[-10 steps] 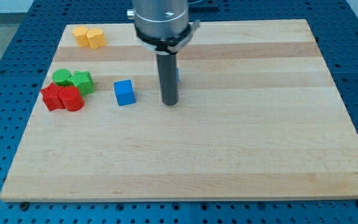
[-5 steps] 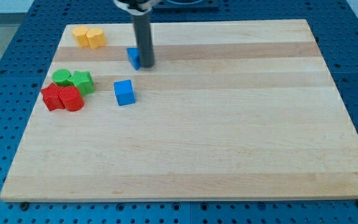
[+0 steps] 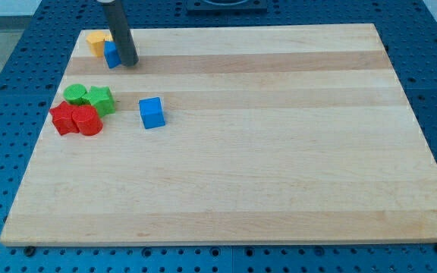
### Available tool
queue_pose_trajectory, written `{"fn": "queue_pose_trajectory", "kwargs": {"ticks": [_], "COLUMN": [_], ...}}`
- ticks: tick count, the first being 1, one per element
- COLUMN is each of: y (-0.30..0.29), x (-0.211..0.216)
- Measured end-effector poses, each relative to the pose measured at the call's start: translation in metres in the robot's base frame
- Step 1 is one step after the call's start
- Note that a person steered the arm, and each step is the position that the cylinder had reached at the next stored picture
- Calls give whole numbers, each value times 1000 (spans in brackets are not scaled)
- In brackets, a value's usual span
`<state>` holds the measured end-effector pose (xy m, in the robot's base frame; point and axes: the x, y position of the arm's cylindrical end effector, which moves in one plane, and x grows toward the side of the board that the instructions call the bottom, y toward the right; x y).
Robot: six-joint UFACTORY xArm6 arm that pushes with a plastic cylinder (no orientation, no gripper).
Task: Push the blue triangle into yellow hexagon
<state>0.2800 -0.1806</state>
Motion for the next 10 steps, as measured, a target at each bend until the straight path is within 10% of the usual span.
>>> {"fn": "queue_pose_trajectory", "kwargs": {"ticks": [10], "y": [-81], "x": [3]}}
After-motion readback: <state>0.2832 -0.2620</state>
